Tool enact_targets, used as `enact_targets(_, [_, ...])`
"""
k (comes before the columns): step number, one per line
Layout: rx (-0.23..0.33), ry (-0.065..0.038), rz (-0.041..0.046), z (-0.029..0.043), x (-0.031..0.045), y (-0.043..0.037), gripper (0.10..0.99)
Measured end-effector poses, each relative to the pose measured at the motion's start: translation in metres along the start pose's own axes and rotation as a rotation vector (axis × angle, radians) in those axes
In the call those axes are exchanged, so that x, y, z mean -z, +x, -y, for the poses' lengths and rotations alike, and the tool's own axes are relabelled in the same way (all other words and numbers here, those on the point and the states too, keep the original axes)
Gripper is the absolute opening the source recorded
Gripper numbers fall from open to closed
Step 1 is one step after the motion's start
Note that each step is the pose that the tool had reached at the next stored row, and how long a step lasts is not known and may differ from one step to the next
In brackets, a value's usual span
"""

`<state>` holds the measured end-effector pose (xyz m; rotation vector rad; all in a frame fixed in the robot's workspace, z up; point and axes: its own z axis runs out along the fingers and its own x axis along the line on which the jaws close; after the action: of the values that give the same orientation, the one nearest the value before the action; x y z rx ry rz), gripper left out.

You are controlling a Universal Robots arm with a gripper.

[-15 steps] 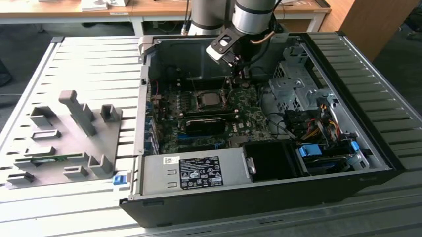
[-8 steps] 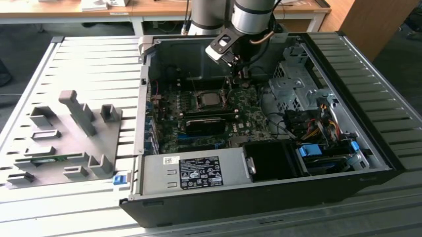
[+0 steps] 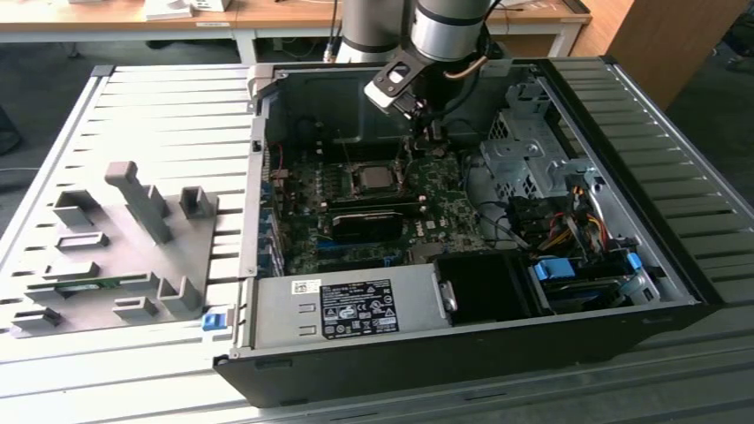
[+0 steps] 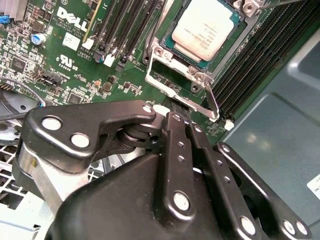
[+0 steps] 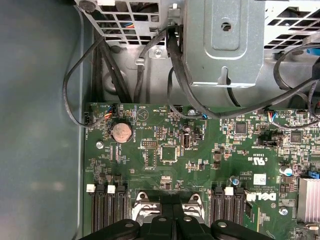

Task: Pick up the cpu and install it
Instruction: 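Close the cpu cover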

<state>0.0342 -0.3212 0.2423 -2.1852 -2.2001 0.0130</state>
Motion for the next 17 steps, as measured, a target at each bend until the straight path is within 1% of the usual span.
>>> enact_targets(17, [0.0,0.0,0.0,0.0086,-0.0008,0.0001,0.106])
